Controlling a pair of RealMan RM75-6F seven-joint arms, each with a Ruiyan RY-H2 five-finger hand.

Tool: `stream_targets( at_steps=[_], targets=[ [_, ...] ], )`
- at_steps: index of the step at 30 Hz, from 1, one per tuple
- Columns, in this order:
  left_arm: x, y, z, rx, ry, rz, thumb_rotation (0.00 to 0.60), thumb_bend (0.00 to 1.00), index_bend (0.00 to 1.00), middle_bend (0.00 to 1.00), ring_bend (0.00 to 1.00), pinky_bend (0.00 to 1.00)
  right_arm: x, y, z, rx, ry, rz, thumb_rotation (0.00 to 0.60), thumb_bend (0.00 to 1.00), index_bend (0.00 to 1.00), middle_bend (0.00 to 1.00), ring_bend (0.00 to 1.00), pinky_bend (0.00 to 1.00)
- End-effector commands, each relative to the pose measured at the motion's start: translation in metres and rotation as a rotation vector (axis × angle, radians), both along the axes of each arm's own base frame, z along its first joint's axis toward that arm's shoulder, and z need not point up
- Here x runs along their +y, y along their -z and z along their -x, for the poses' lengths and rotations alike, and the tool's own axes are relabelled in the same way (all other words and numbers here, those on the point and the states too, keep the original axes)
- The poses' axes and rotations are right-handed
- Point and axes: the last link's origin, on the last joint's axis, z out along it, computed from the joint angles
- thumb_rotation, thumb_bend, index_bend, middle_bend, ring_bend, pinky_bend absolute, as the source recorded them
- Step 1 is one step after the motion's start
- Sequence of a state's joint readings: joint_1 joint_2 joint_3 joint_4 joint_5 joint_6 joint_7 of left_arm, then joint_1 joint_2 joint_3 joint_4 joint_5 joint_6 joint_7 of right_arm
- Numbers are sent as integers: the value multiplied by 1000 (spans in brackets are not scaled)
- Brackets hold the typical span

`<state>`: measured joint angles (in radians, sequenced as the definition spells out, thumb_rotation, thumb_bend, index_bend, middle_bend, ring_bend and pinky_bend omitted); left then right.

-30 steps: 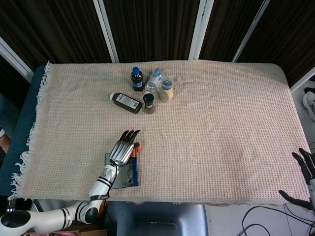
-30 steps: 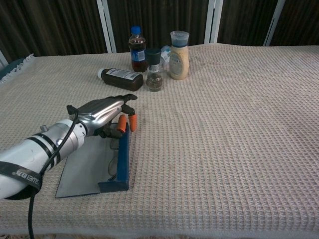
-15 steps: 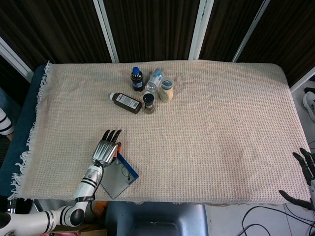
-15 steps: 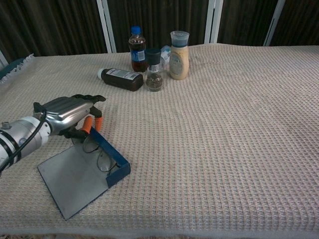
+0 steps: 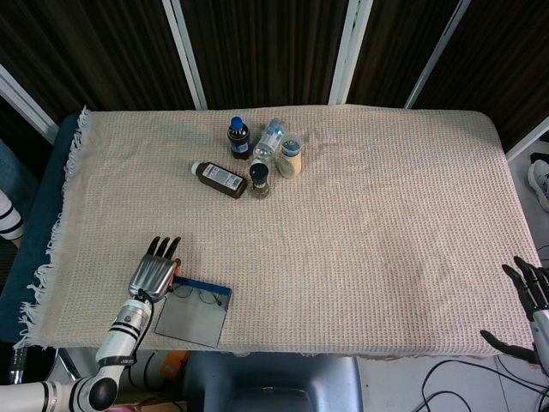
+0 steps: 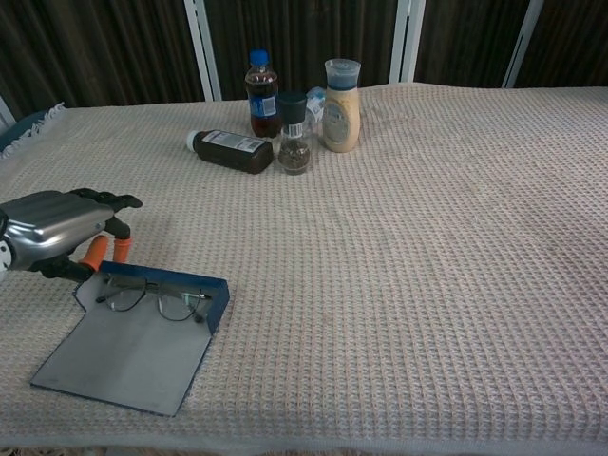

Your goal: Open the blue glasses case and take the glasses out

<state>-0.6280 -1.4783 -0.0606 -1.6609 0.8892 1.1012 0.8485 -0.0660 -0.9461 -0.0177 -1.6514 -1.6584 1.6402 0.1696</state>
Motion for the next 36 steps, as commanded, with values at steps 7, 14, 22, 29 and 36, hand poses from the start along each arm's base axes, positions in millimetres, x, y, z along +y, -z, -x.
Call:
stream_targets(
  at_steps=[7, 14, 22, 29, 36],
  targets=[
    [-25, -10, 0, 7, 9, 70, 600, 821, 458, 0, 0, 0, 0, 0, -1, -8, -5, -1, 600, 101, 0, 0, 0, 0],
    [-28, -19, -17, -102, 33, 70, 600, 461, 335, 0, 0, 0, 0, -1, -1, -10, -4, 1, 600, 101, 0, 0, 0, 0],
    [-40, -27, -37, -432, 28, 65, 600, 423, 293, 0, 0, 0, -3, 3, 0, 1, 0, -24, 600, 101, 0, 0, 0, 0],
    [-43, -13, -32, -415, 24, 69, 600, 431, 299, 0, 0, 0, -4, 6, -1, 10, 4, -32, 600, 101, 0, 0, 0, 0],
    [-47, 12, -25, -352, 49, 15, 600, 431, 315, 0, 0, 0, -3, 6, -1, 9, 0, -29, 600, 101, 0, 0, 0, 0]
  ],
)
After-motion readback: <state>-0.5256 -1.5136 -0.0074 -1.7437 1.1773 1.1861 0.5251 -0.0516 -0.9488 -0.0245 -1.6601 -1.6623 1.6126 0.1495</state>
